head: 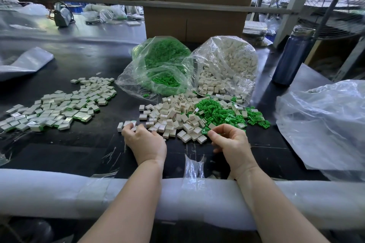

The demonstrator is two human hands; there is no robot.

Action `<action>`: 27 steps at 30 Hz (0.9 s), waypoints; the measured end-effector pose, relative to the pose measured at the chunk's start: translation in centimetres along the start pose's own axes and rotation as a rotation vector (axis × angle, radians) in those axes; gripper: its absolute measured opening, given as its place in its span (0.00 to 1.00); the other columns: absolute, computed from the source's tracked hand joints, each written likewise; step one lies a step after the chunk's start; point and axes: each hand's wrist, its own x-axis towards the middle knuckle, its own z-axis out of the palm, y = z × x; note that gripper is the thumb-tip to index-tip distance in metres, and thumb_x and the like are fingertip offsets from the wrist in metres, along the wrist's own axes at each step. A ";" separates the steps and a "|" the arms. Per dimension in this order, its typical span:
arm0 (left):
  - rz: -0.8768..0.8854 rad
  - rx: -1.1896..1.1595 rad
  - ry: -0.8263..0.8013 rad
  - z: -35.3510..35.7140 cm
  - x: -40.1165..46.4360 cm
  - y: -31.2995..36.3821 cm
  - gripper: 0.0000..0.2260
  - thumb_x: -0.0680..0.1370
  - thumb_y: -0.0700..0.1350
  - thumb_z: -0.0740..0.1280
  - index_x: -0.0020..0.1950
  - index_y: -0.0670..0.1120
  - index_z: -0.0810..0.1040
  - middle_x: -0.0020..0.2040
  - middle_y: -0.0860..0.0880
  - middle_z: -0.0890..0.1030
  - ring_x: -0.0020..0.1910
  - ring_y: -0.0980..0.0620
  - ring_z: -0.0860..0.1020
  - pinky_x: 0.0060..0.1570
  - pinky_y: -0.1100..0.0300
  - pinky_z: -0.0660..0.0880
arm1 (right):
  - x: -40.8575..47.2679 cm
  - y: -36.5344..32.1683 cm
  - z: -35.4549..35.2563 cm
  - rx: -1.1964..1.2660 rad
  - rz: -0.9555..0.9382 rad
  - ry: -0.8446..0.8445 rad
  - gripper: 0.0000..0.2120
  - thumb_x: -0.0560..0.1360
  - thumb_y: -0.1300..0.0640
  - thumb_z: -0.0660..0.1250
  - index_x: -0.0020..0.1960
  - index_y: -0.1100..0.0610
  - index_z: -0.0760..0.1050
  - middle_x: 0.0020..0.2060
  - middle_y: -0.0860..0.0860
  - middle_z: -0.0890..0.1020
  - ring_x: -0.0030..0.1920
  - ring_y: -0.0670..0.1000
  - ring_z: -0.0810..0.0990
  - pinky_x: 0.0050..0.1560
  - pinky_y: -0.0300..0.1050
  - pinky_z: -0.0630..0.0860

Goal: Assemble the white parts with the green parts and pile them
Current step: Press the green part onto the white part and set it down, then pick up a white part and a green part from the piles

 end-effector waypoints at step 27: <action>0.113 0.022 0.046 0.3 0.0 -0.4 0.06 0.74 0.39 0.69 0.50 0.42 0.80 0.60 0.41 0.71 0.60 0.40 0.66 0.61 0.54 0.63 | -0.2 -0.2 0.2 -0.118 0.002 -0.002 0.08 0.71 0.62 0.71 0.35 0.54 0.77 0.27 0.46 0.76 0.29 0.43 0.73 0.33 0.40 0.75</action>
